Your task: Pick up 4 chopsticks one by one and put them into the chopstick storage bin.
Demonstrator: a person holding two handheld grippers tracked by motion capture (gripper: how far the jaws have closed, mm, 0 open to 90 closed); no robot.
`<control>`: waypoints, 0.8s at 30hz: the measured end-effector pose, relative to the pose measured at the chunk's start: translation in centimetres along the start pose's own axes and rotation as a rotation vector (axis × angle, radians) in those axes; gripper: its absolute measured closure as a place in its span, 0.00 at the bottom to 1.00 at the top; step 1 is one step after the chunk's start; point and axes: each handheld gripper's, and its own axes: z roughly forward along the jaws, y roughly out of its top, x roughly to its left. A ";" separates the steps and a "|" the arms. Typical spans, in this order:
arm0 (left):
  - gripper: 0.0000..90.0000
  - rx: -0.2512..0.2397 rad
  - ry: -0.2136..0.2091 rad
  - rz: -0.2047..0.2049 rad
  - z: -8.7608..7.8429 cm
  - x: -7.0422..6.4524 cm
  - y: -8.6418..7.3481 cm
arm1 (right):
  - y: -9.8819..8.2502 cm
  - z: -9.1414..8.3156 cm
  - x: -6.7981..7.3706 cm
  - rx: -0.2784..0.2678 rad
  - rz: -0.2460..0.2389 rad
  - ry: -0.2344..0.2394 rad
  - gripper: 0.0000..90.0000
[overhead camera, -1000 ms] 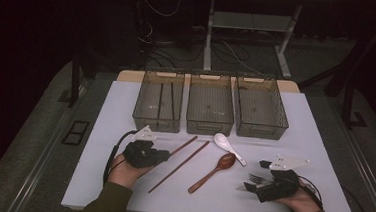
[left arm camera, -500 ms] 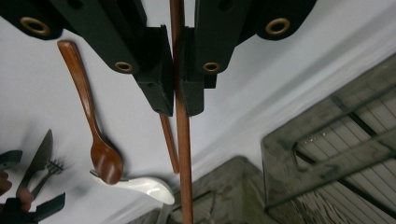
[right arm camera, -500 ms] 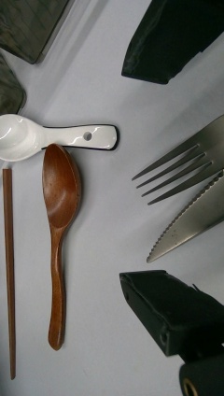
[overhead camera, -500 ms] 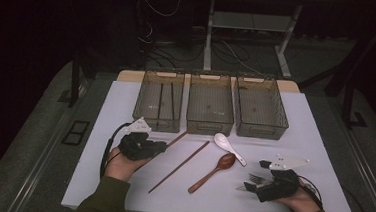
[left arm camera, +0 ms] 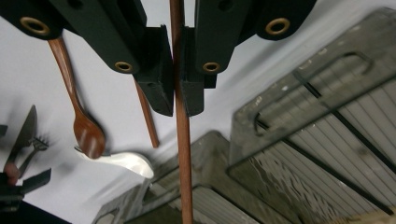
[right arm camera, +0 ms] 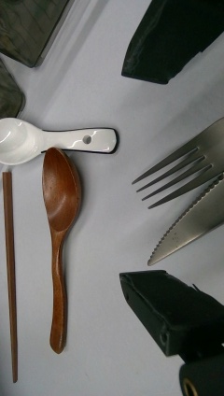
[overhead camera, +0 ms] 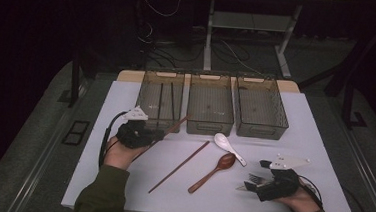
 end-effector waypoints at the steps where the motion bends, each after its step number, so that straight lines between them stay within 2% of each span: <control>1: 0.92 0.001 0.003 0.000 0.0 0.1 0.1 | 0.0 0.0 0.0 -0.001 0.000 0.000 0.03; 12: 0.92 -0.011 0.035 -0.019 0.3 2.3 2.1 | 0.0 0.0 0.0 0.005 0.008 0.001 0.03; 24: 0.92 -0.026 0.100 -0.047 1.3 5.0 5.1 | 0.0 0.0 0.0 0.001 0.001 0.001 0.03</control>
